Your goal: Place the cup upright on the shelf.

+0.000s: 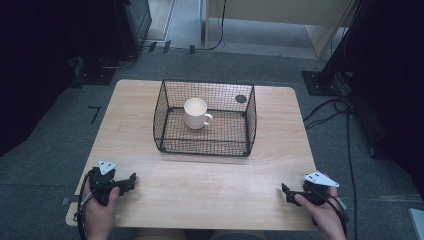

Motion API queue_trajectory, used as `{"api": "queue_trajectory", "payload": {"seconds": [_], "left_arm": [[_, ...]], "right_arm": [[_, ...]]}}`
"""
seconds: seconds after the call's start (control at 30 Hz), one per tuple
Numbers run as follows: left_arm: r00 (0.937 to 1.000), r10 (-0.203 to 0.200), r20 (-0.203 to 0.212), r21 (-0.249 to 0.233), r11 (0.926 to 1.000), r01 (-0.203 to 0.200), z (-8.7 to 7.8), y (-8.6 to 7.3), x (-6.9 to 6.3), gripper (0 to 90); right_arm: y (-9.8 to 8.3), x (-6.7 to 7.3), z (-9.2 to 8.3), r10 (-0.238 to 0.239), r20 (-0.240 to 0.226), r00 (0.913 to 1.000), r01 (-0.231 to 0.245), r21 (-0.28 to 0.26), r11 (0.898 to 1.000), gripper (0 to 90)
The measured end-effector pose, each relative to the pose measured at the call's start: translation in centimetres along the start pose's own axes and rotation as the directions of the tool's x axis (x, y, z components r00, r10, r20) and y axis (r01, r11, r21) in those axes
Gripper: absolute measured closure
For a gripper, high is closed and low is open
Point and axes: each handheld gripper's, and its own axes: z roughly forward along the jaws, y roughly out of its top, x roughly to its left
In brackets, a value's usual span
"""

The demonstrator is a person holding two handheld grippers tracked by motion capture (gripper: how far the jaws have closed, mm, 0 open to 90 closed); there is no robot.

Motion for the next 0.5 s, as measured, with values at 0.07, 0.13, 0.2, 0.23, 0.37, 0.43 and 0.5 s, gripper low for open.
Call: {"api": "queue_trajectory", "payload": {"seconds": [0.07, 0.13, 0.2, 0.23, 0.37, 0.43, 0.5], "left_arm": [[1.0000, 0.000, 0.000, 0.000, 1.0000, 0.000, 0.00, -0.01, 0.00, 0.8], [1.0000, 0.000, 0.000, 0.000, 1.0000, 0.000, 0.00, 0.00, 0.00, 0.8], [1.0000, 0.000, 0.000, 0.000, 1.0000, 0.000, 0.00, 0.00, 0.00, 0.8], [1.0000, 0.001, 0.000, 0.001, 1.0000, -0.001, -0.01, 0.00, 0.01, 0.8], [1.0000, 0.000, 0.000, 0.000, 1.0000, 0.000, 0.00, -0.01, 0.00, 0.8], [1.0000, 0.001, -0.001, 0.000, 1.0000, -0.001, -0.01, -0.01, 0.01, 0.8], [1.0000, 0.001, -0.001, 0.000, 1.0000, -0.001, -0.01, -0.01, 0.01, 0.8]], "right_arm": [[-0.33, -0.16, 0.05, -0.006, 0.013, 0.9999, 0.006, 0.019, 1.000, 0.0], [-0.42, -0.20, -0.01, -0.005, 0.011, 0.9999, 0.004, 0.029, 1.000, 0.0], [-0.46, -0.10, -0.04, -0.011, -0.002, 0.9999, 0.011, 0.032, 0.999, 1.8], [-0.49, -0.05, -0.02, -0.006, -0.018, 0.9998, 0.007, 0.039, 0.999, 2.9], [-0.56, 0.08, -0.11, -0.005, -0.021, 0.9998, 0.005, 0.036, 0.999, 4.0], [-0.57, 0.09, -0.12, -0.003, -0.021, 0.9998, 0.004, 0.036, 0.999, 4.4], [-0.62, 0.09, -0.18, 0.008, -0.008, 0.9999, -0.008, 0.032, 0.999, 5.5]]}}
